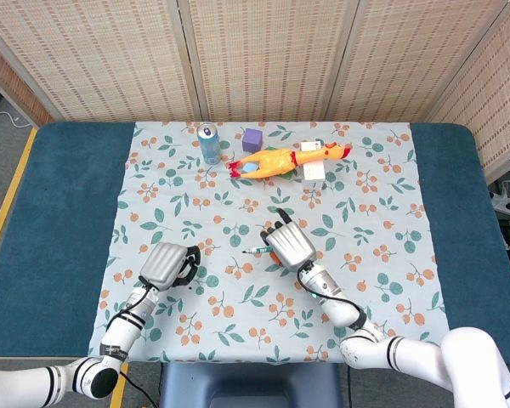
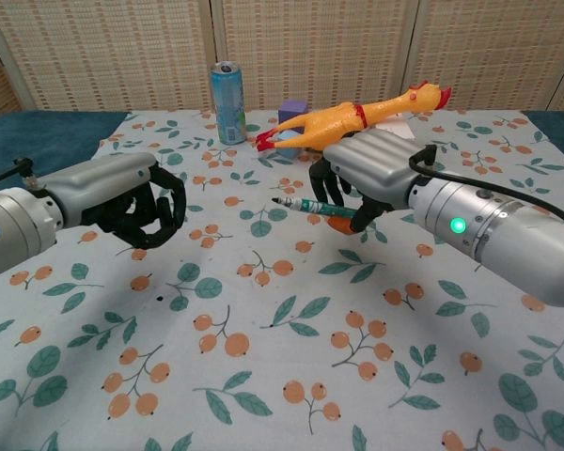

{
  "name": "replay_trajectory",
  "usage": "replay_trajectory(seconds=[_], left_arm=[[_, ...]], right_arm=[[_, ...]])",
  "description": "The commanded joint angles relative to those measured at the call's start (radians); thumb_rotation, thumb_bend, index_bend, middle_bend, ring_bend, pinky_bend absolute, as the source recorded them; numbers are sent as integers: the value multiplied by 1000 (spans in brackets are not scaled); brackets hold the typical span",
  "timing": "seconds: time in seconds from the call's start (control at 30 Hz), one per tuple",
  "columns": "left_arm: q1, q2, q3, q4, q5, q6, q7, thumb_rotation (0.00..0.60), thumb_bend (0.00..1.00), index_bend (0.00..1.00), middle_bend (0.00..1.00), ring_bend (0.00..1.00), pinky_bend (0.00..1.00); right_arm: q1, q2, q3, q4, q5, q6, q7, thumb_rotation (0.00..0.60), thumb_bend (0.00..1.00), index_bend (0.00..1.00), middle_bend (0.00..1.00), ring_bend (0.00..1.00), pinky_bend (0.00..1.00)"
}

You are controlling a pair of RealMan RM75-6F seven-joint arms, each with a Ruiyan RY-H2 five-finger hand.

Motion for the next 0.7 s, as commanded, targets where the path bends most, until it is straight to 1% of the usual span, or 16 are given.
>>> replay_trajectory(seconds=[0.03,0.07,0.13,0.23,0.3,0.4,0.47,0.6,0.7], left_arm=[[-9,-24,13,42,10,-20,11,600,618,362,513,597,811],[-10,-31,14,54,11,-23,13,600,600,324,464,569,803],[-14,-48,16,80,3,-35,24,600,582,277,407,532,788],[-16,-65,10,101,-13,-46,30,600,561,241,365,489,765],[-17,-69,8,107,-31,-59,36,600,552,220,343,470,751],[-20,-65,3,100,-78,-91,50,600,518,154,281,438,725],[-19,-60,-2,90,-88,-96,43,600,487,101,238,427,719],[-14,-48,-14,66,-80,-96,6,600,463,34,178,424,720],[-12,-26,-19,35,-66,-93,-11,600,441,1,111,410,718]], right_arm=[[-8,11,3,-35,96,-49,-104,600,356,567,663,349,109],[-9,9,5,-42,119,-53,-128,600,356,527,633,330,101],[-10,6,8,-61,158,-57,-168,600,355,469,587,304,93],[-13,9,5,-83,187,-49,-206,600,355,415,544,281,84],[-13,17,3,-103,225,-55,-243,600,355,360,496,250,63],[-10,39,2,-150,304,-61,-321,600,355,231,388,194,30],[-10,55,3,-187,324,-56,-330,600,356,145,331,171,23],[-8,86,-5,-236,352,-59,-338,600,353,58,298,156,12],[-7,109,-11,-278,366,-46,-347,600,338,18,273,145,2]])
